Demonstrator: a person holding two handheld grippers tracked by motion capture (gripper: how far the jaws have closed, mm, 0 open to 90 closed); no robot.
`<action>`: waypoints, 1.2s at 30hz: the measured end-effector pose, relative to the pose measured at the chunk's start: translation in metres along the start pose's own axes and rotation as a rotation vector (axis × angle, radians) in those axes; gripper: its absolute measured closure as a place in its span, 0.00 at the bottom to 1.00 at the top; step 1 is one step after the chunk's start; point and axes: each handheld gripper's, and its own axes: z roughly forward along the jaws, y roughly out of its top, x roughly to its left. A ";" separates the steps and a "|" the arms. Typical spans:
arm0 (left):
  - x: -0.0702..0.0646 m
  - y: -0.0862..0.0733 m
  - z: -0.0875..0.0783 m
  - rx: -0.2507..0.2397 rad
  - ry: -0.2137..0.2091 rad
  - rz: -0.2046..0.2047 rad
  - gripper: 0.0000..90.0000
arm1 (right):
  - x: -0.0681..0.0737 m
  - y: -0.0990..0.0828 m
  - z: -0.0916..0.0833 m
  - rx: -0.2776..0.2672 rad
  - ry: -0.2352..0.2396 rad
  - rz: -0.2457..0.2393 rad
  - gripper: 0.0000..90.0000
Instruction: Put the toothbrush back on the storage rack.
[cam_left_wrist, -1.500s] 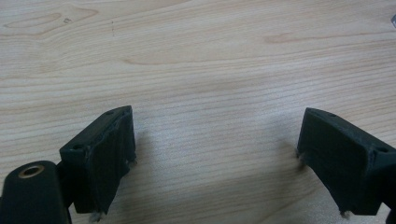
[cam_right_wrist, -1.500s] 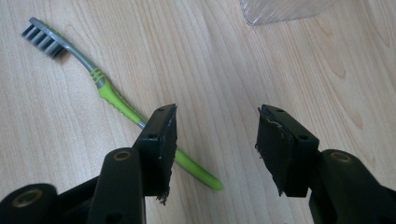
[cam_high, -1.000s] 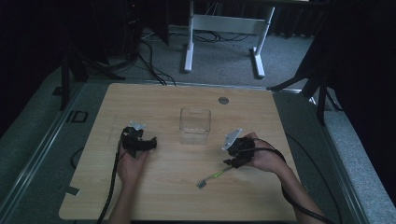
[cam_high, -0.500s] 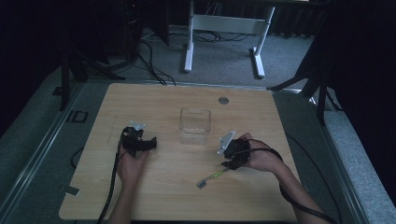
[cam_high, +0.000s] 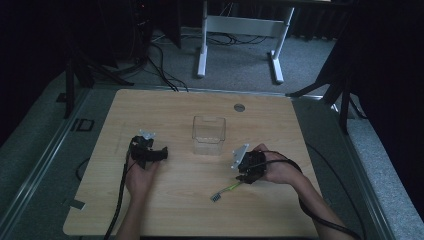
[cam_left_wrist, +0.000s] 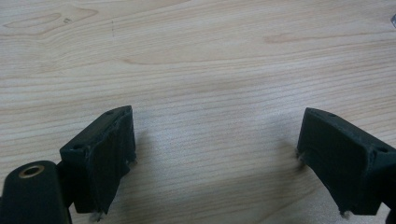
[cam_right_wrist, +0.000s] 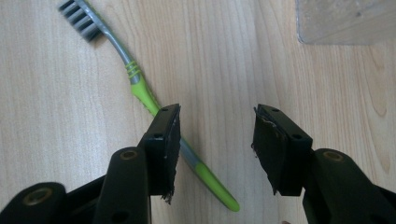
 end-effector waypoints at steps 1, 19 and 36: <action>0.000 0.000 0.000 0.000 0.000 0.000 0.13 | 0.000 0.001 0.000 0.002 0.001 -0.006 0.57; 0.000 0.000 0.000 0.000 0.000 0.000 0.13 | 0.004 0.005 0.001 0.018 0.037 -0.060 0.58; 0.000 0.000 0.000 -0.001 0.000 0.000 0.13 | 0.002 0.010 0.001 0.037 0.101 -0.128 0.58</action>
